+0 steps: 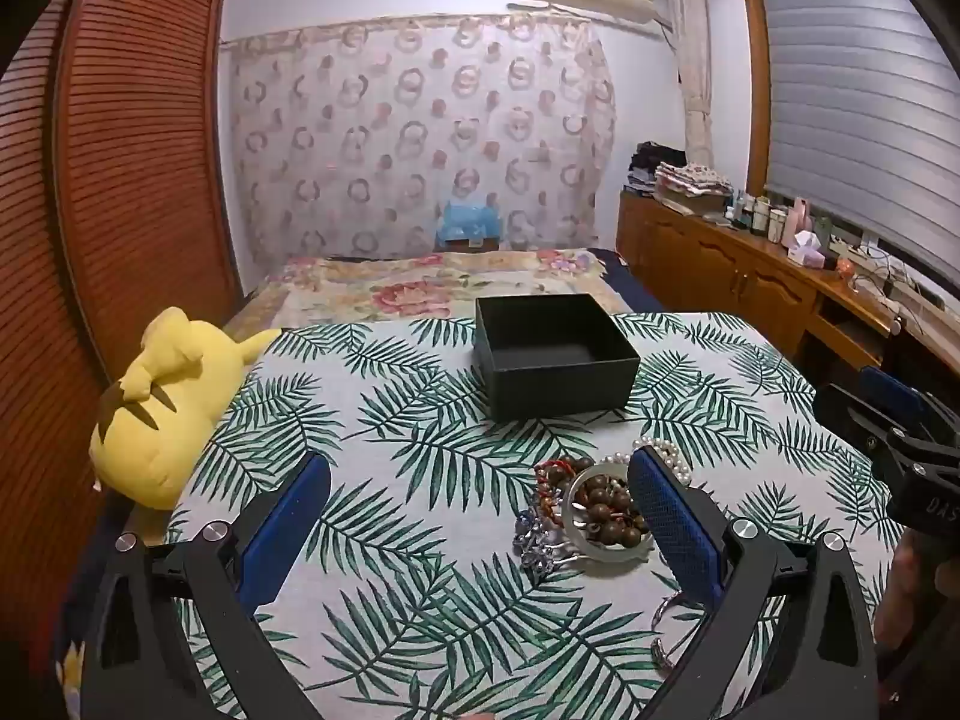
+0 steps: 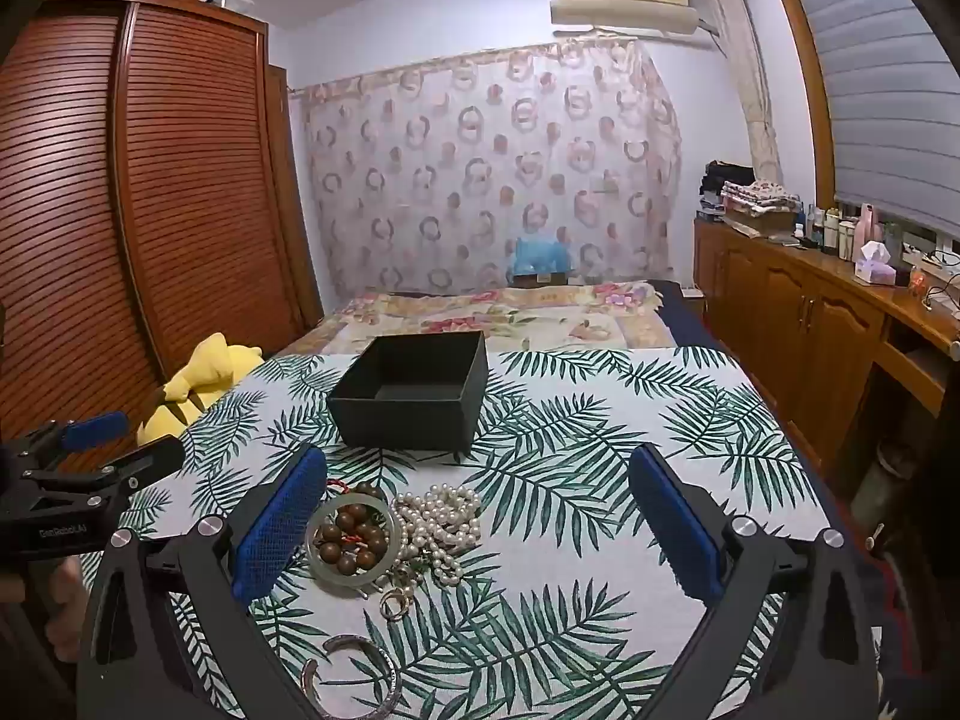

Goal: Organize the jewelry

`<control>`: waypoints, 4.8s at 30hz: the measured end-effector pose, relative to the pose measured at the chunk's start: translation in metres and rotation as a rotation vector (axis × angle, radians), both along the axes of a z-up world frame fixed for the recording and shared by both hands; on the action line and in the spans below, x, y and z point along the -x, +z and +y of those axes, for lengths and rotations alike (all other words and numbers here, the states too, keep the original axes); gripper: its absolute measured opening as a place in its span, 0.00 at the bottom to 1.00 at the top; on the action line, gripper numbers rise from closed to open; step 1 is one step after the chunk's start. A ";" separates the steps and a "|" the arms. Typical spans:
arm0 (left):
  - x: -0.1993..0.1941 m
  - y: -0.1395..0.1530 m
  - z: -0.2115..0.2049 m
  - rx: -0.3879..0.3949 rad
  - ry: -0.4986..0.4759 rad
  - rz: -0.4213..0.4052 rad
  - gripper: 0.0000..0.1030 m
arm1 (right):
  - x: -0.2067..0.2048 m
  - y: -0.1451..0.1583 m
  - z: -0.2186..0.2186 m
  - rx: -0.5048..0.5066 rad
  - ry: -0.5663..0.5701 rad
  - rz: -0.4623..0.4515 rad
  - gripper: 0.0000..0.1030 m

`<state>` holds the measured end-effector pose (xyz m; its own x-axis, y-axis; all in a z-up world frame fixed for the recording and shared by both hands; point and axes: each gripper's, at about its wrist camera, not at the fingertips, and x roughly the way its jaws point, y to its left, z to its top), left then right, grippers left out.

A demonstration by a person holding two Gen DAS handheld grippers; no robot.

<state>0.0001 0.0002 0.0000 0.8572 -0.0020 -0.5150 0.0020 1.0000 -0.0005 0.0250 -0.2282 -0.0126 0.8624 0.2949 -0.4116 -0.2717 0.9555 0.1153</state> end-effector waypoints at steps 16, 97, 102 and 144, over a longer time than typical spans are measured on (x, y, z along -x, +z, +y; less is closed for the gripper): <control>-0.002 0.001 0.002 -0.001 0.002 -0.004 0.93 | 0.000 0.000 0.000 -0.001 0.001 -0.001 0.98; 0.005 0.003 0.006 0.010 -0.002 0.001 0.93 | 0.001 -0.010 0.013 0.007 0.025 0.014 0.98; 0.003 -0.005 0.004 0.007 -0.030 0.024 0.93 | 0.002 -0.018 0.015 0.020 0.104 0.050 0.98; -0.087 -0.072 -0.031 0.060 -0.405 0.308 0.20 | -0.017 -0.094 0.033 0.219 0.366 0.339 0.05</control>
